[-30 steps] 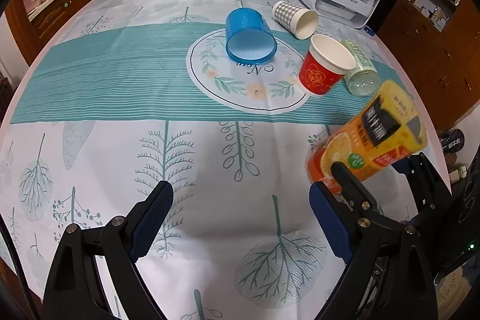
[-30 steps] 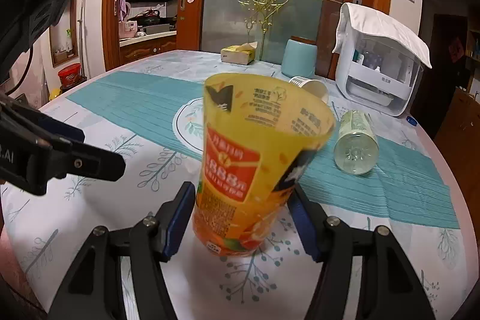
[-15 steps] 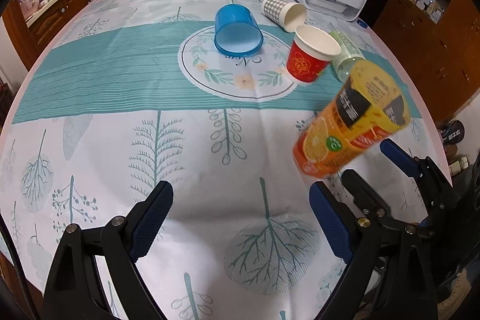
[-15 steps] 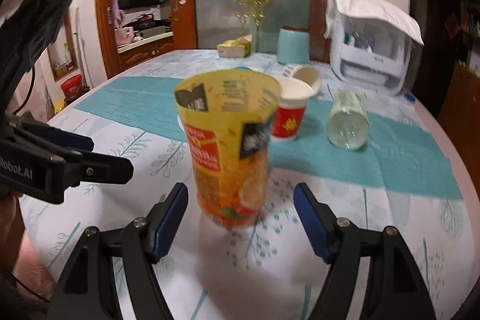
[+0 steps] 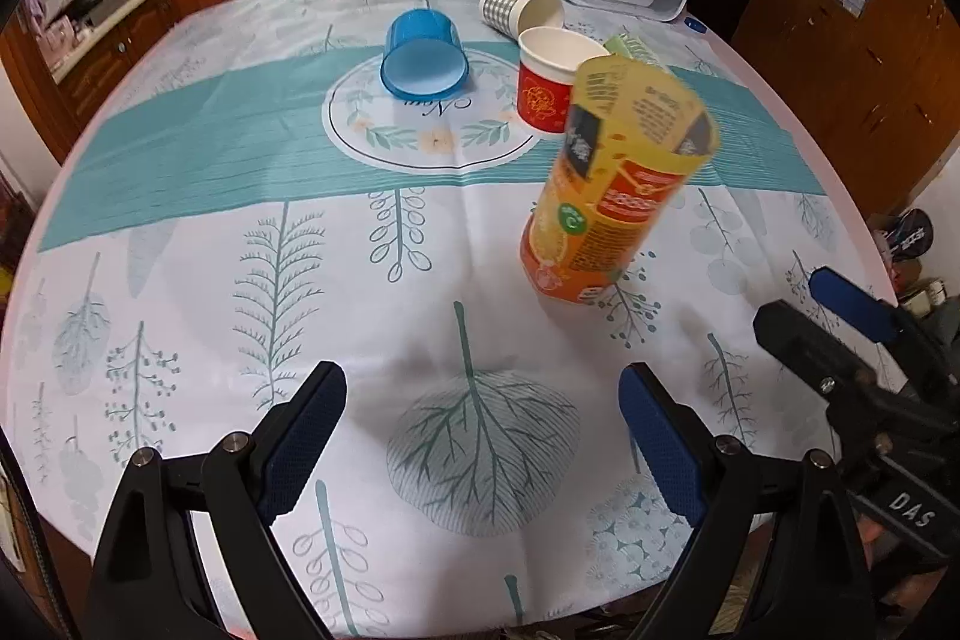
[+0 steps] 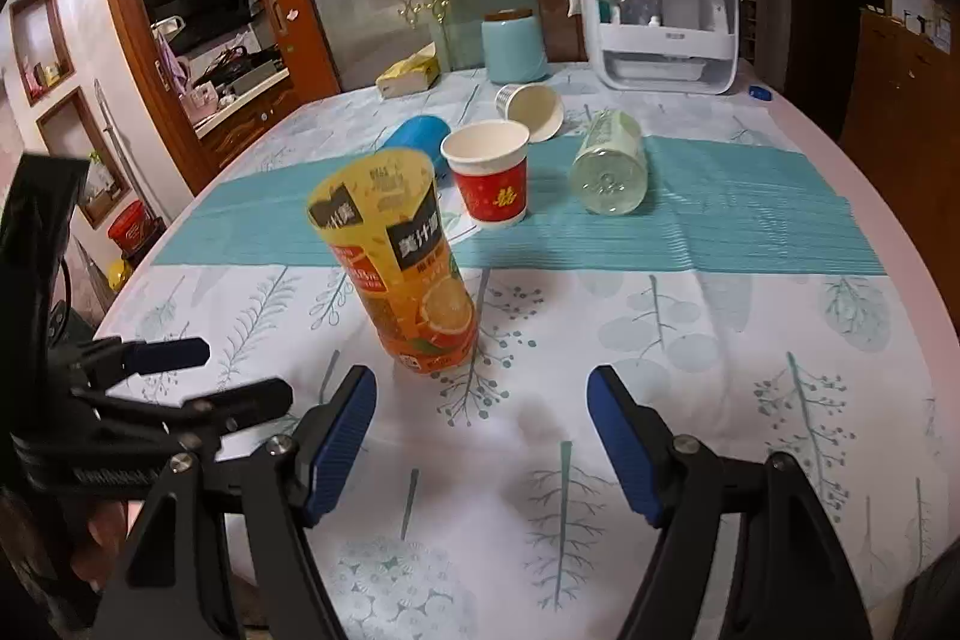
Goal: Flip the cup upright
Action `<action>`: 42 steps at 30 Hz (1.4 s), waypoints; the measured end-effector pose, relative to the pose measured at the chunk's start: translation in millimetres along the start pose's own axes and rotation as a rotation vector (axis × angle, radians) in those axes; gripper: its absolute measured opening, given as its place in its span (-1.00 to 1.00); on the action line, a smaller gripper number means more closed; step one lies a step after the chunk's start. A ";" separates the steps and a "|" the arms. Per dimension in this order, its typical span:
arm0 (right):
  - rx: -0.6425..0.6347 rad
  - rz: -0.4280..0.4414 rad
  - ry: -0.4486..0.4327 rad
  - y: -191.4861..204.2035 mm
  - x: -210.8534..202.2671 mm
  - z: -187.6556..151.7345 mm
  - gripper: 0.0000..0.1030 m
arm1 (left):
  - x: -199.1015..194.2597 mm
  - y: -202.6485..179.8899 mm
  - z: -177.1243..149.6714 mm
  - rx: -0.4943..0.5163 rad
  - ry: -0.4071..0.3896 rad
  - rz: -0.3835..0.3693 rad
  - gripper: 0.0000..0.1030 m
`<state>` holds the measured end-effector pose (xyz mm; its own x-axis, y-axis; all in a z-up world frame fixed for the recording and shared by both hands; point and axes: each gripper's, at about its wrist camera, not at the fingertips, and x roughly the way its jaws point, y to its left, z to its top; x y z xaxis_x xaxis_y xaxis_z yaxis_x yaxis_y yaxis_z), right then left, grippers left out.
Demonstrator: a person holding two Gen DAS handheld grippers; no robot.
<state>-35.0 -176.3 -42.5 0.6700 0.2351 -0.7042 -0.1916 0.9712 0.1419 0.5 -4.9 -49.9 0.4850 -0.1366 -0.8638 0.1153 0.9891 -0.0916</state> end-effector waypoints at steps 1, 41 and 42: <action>0.003 0.000 -0.001 0.0 -2.5 1.3 0.45 | -2.9 -2.1 -0.5 0.002 -0.007 0.007 0.77; -0.059 -0.051 -0.037 15.5 -44.2 15.3 0.74 | -54.8 -15.9 0.6 -0.059 -0.133 0.126 0.78; -0.059 -0.050 -0.036 15.6 -44.1 15.3 0.74 | -54.5 -15.5 0.6 -0.060 -0.132 0.126 0.78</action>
<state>-56.6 -170.9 1.4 0.7048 0.1882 -0.6840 -0.1982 0.9780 0.0649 -27.2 -12.9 -1.1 0.6024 -0.0137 -0.7981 -0.0034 0.9998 -0.0197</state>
